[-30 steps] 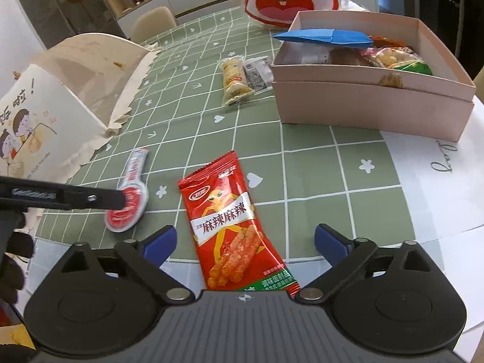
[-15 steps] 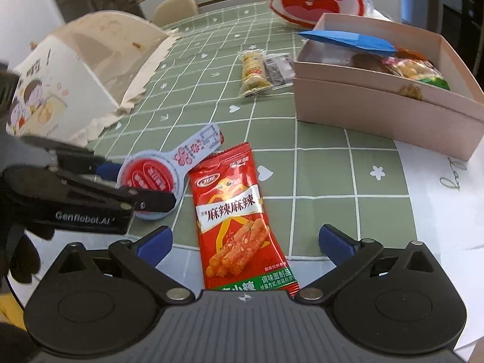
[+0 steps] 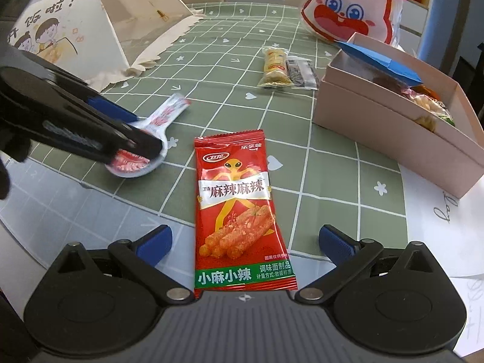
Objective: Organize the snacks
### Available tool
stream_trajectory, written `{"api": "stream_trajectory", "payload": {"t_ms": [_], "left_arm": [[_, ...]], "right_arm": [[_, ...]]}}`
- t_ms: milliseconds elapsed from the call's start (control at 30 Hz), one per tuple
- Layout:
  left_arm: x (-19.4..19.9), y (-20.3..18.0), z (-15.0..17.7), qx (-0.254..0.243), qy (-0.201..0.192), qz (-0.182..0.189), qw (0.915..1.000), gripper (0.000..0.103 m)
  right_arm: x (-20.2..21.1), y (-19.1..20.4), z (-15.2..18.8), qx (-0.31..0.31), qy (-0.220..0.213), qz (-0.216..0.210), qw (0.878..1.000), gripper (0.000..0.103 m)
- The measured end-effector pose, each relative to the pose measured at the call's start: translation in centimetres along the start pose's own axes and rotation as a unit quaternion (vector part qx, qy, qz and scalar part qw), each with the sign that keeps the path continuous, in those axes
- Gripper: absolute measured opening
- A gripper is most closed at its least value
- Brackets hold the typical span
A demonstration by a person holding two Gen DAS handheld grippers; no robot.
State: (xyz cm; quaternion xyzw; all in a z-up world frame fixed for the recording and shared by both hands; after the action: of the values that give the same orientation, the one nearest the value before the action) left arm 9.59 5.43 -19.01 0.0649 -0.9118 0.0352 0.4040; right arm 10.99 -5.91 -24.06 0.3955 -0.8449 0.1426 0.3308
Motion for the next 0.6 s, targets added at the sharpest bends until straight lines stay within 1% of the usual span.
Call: {"api": "stream_trajectory", "payload": {"t_ms": [67, 133, 167, 200, 267, 333, 400, 433, 467, 533, 600], "left_arm": [[0.8, 0.4, -0.1, 0.011, -0.009, -0.007, 0.9999, 0.053], [1.1, 0.4, -0.2, 0.02, -0.011, -0.002, 0.9997, 0.053], [1.2, 0.1, -0.1, 0.023, -0.01, 0.003, 0.9997, 0.053], [1.1, -0.4, 0.0, 0.023, -0.009, 0.009, 0.9997, 0.053], [0.4, -1.5, 0.7, 0.013, 0.0, 0.011, 0.9999, 0.053], [-0.2, -2.5, 1.3, -0.007, 0.002, 0.004, 1.0, 0.054], [-0.3, -3.0, 1.5, -0.045, -0.008, -0.017, 0.9988, 0.054], [-0.3, -2.9, 1.6, -0.057, -0.009, -0.027, 0.998, 0.054], [-0.2, -2.7, 1.8, -0.067, -0.009, -0.039, 0.997, 0.056], [-0.2, -2.1, 2.1, -0.074, -0.006, -0.052, 0.9959, 0.055], [-0.1, -1.9, 2.2, -0.074, -0.005, -0.045, 0.9963, 0.055]], "right_arm": [[0.0, 0.0, 0.0, 0.0, 0.001, -0.001, 1.0, 0.103], [0.0, -0.1, -0.1, -0.004, 0.002, -0.005, 1.0, 0.103], [0.1, -0.4, -0.2, -0.009, 0.002, -0.005, 1.0, 0.102], [0.1, -0.8, -0.3, -0.017, 0.0, 0.0, 1.0, 0.098], [0.5, -1.9, -0.7, -0.036, -0.003, 0.009, 0.999, 0.094], [1.6, -3.1, -1.4, -0.051, -0.02, 0.028, 0.998, 0.093], [2.9, -4.1, -2.3, -0.053, -0.044, 0.05, 0.996, 0.093], [3.6, -4.5, -2.6, -0.051, -0.053, 0.057, 0.996, 0.093], [4.2, -4.8, -2.9, -0.048, -0.063, 0.063, 0.995, 0.093], [5.0, -5.0, -3.4, -0.048, -0.073, 0.065, 0.994, 0.093], [5.3, -5.1, -3.5, -0.055, -0.077, 0.06, 0.994, 0.093]]}}
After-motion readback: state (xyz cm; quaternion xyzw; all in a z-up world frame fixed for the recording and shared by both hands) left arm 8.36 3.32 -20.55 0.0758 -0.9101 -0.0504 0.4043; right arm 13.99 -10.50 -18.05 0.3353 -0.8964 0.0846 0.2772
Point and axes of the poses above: each gripper's, at about its wrist camera, not at the fingertips, and x roughly against the way its jaws point, y to its left, z to its underside, the point moved 9 cm from there along -x, roughly the way its jaws point, and after that the axes turned 9 degrees about -y, right-handed, at the moved point
